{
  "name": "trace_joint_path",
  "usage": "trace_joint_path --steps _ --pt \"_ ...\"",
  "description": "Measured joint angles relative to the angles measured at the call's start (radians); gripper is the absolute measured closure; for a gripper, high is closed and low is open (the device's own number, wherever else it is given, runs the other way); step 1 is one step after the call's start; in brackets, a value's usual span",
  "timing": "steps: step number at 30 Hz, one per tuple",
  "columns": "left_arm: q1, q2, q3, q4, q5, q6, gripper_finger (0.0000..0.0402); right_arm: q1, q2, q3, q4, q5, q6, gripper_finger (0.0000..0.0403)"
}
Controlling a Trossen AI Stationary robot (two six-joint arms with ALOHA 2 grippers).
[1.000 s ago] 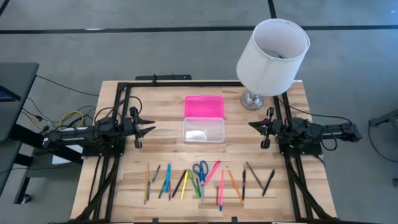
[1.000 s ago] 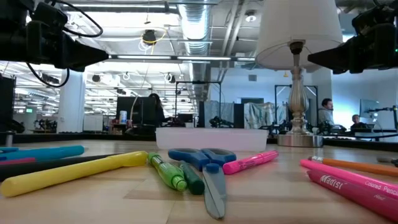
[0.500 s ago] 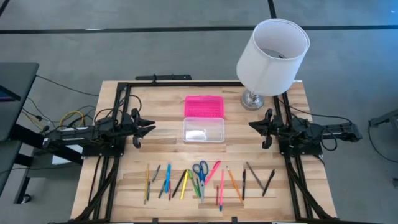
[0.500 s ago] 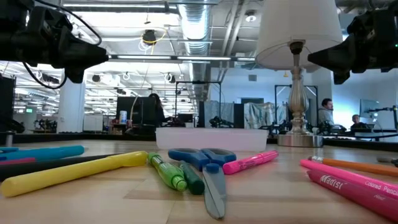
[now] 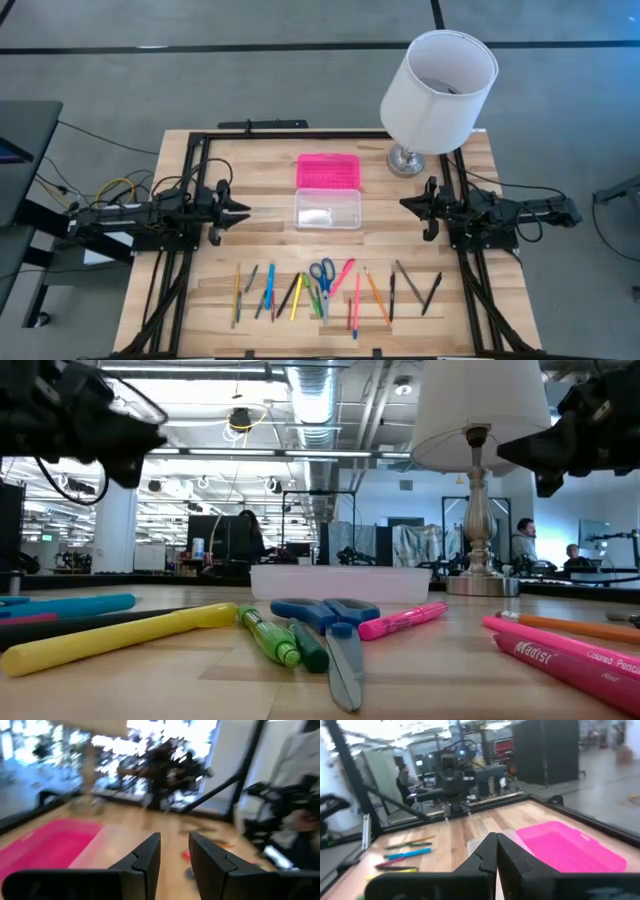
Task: Pick & place school supplies into a supply box
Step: Put the gray pen into the supply box
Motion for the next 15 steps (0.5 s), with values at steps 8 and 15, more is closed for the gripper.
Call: trace_joint_path --steps 8,15 --pt "-0.103 0.12 0.0 0.382 -0.004 0.081 0.0306 0.038 0.0 0.0 0.282 -0.141 -0.184 0.0403" --pt "-0.148 0.226 0.018 0.592 -0.031 0.243 0.0306 0.079 0.005 0.078 0.344 -0.153 -0.318 0.0403"
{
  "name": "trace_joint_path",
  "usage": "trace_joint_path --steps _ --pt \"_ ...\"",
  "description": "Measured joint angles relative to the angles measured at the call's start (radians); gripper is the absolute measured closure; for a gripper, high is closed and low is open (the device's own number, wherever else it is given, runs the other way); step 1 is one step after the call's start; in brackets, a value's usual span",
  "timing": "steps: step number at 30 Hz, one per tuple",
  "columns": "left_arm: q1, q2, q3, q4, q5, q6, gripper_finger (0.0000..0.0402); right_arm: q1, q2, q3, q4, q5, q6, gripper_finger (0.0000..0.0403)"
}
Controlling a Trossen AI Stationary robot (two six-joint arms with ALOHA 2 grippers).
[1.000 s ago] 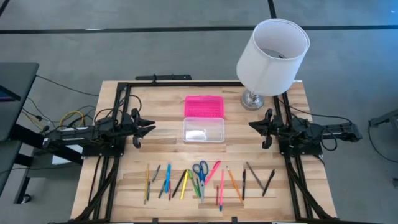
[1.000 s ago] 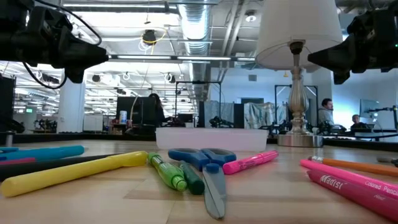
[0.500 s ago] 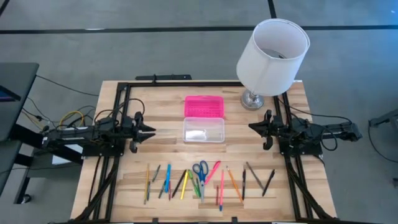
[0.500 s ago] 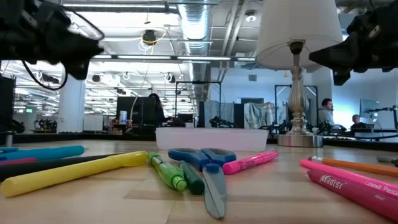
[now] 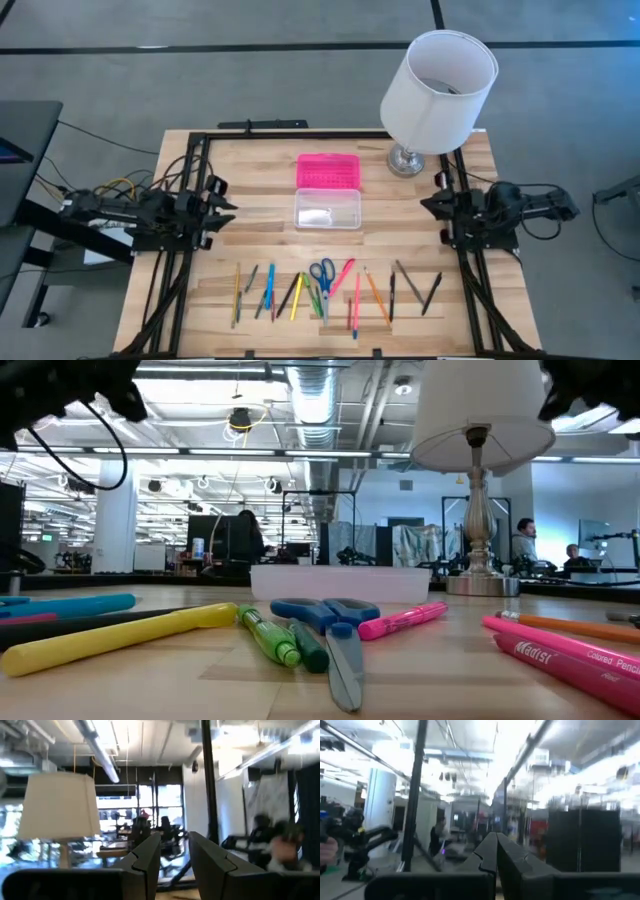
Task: Pick & place school supplies into a supply box
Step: Put the gray pen into the supply box
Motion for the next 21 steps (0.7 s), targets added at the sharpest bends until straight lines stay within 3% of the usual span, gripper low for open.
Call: trace_joint_path --steps 5,10,16,21 --pt "0.002 0.079 0.108 0.004 -0.011 0.229 0.0306 0.0 0.069 0.087 -0.007 0.005 -0.145 0.0403" --pt "0.003 0.226 0.241 -0.049 0.009 0.331 0.0306 -0.024 0.22 0.179 -0.01 0.009 -0.185 0.0403" --pt "0.002 0.472 0.389 -0.284 -0.002 0.318 0.0306 -0.045 0.449 0.313 -0.211 0.025 -0.067 0.0403" --pt "-0.026 0.691 0.405 -0.333 -0.012 0.31 0.0306 -0.041 0.664 0.409 -0.379 0.166 0.114 0.0403"
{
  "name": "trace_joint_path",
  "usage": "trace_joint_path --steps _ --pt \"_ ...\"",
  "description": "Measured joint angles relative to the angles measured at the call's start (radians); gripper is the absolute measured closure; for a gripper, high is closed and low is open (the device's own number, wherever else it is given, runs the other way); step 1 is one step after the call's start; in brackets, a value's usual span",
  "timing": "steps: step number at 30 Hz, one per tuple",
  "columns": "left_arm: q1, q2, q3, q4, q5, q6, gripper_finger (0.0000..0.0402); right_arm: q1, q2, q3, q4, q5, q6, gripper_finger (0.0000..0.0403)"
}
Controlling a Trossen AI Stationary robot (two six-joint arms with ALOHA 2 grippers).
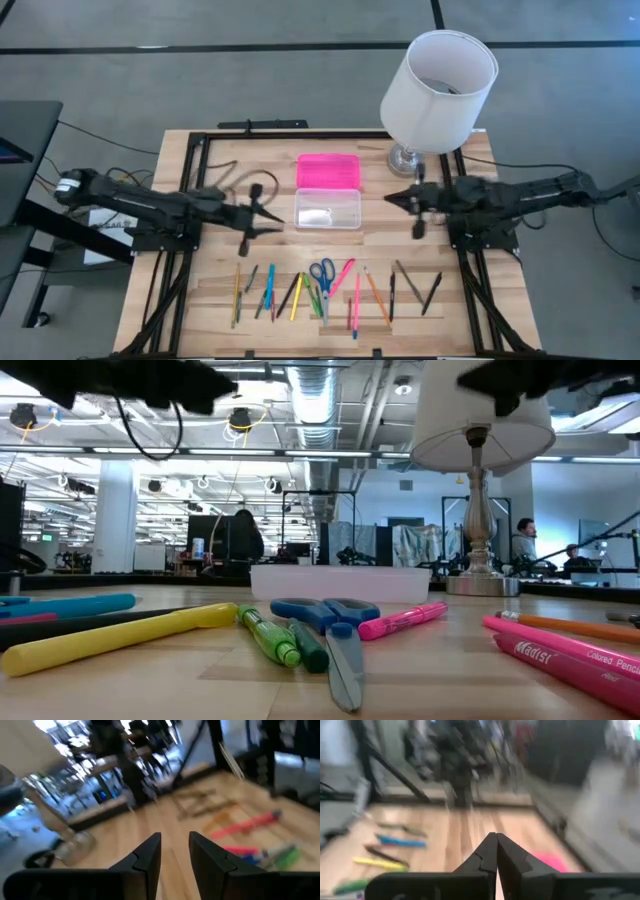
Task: Pick & place school supplies into a supply box
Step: Put the gray pen into the supply box
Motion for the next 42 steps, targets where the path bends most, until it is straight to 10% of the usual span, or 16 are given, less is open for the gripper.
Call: trace_joint_path --steps 8,27,42 --pt "-0.046 0.219 0.002 0.08 -0.057 0.151 0.0306 0.025 0.295 0.098 -0.198 0.024 0.31 0.0403" --pt "-0.069 0.088 0.004 -0.295 -0.406 0.019 0.0306 0.296 0.62 0.274 -0.812 0.073 1.043 0.0403" --pt "-0.061 0.088 0.004 -0.228 -0.426 0.085 0.0306 0.587 0.697 0.316 -0.812 -0.008 1.416 0.0402"
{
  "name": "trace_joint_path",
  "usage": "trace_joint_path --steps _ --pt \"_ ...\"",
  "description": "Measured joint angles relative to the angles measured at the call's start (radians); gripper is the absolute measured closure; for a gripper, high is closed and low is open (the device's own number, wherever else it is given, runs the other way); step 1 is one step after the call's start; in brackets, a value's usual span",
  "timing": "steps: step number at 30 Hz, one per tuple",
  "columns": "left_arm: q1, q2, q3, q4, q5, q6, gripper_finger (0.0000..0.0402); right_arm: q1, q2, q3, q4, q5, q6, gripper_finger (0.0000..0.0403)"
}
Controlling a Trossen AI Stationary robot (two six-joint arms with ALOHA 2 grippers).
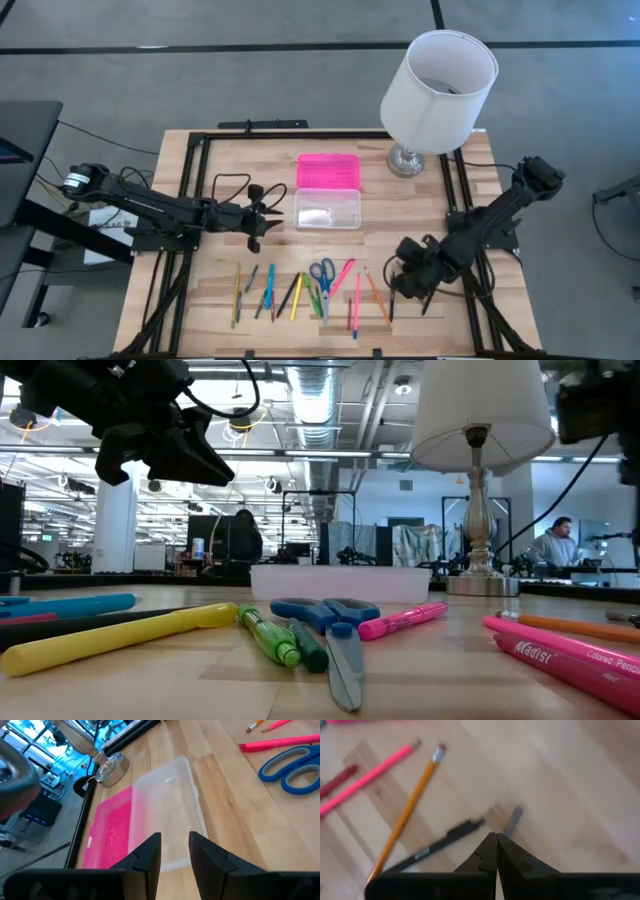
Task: Pick & place school supplies into a supply box
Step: Put the gray pen into the supply box
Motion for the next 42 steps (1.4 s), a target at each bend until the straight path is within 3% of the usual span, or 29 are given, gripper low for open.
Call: trace_joint_path --steps 10,17,26,34,42 --pt "0.013 0.0 -0.001 0.043 0.01 0.049 0.0306 0.038 0.105 0.0 0.004 -0.12 0.11 0.0332" --pt "0.035 0.0 -0.001 0.044 0.01 0.008 0.0306 0.049 0.124 0.001 0.054 -0.133 0.144 0.0296" --pt "0.035 0.0 -0.001 0.035 0.011 -0.018 0.0306 0.032 0.216 0.003 0.069 -0.228 0.133 0.0295" --pt "0.035 0.0 -0.001 0.035 0.011 -0.019 0.0306 0.003 0.237 0.005 0.06 -0.248 0.076 0.0297" --pt "0.035 0.0 -0.001 0.035 0.013 -0.028 0.0306 -0.026 0.238 0.003 0.053 -0.259 -0.005 0.0333"
